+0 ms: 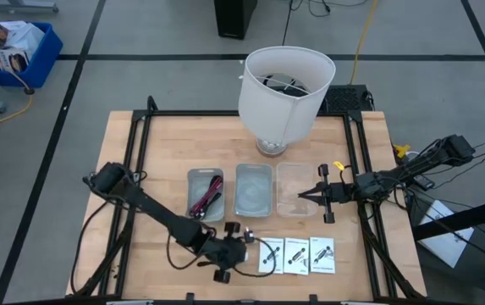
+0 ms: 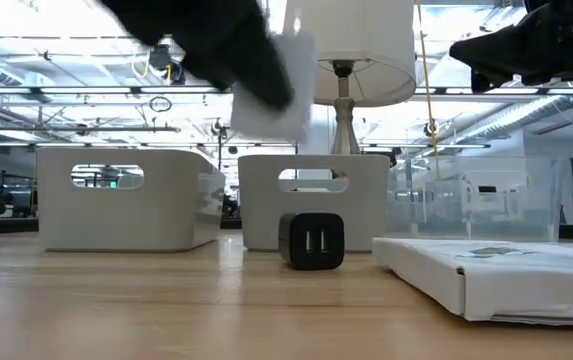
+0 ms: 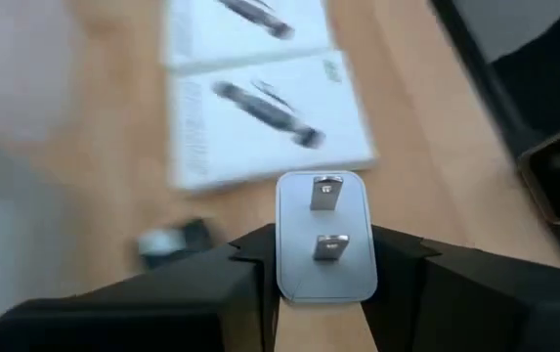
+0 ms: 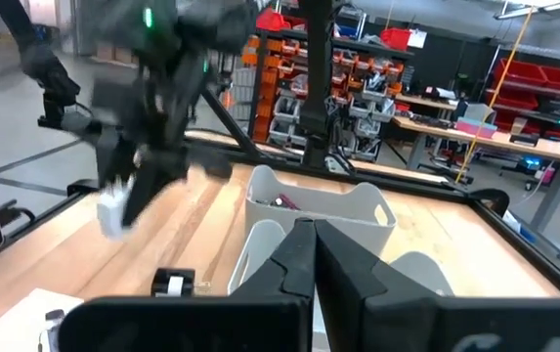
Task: Pick and place items into bin
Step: Put the white charger adapter into the right gray bin
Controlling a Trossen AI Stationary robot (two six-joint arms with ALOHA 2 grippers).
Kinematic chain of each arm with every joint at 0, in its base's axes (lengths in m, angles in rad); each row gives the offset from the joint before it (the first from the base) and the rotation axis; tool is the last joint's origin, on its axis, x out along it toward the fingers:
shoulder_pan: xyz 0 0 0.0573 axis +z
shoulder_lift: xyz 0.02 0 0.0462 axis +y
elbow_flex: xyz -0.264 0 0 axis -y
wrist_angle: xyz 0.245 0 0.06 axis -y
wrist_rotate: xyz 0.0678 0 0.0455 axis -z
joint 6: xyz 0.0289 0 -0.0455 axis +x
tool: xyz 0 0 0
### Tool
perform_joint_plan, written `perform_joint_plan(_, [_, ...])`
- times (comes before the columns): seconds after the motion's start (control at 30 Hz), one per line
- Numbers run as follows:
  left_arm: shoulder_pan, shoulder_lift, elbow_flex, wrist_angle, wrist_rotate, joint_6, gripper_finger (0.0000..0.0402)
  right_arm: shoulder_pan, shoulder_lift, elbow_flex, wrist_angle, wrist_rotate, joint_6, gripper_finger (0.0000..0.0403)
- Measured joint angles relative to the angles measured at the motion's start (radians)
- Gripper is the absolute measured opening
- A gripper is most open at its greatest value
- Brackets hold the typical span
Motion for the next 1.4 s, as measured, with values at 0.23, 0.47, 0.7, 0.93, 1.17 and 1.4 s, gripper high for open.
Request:
perform_joint_plan(0.23, [0.149, -0.105, 0.082, -0.142, -0.166, 0.175, 0.0100, 0.000, -0.003, 0.001, -0.011, -0.001, -0.001, 0.0001])
perform_joint_plan(0.47, [0.367, -0.104, 0.028, -0.118, -0.086, 0.180, 0.0100, 0.000, 0.004, 0.001, -0.017, -0.002, 0.021, 0.0001])
perform_joint_plan(0.7, [0.482, -0.101, -0.175, 0.133, 0.068, 0.156, 0.0100, 0.000, 0.004, 0.001, -0.012, -0.002, 0.022, 0.0001])
perform_joint_plan(0.93, [0.507, -0.096, -0.250, 0.223, 0.103, 0.133, 0.0100, 0.000, 0.004, 0.001, -0.016, -0.003, 0.020, 0.0001])
perform_joint_plan(1.17, [0.509, -0.053, -0.255, 0.251, 0.109, 0.131, 0.0100, 0.000, 0.004, 0.001, -0.016, -0.003, 0.022, 0.0001])
perform_joint_plan(1.4, [0.509, -0.035, -0.252, 0.247, 0.135, 0.123, 0.0100, 0.000, 0.009, 0.000, -0.003, -0.003, 0.023, 0.0001])
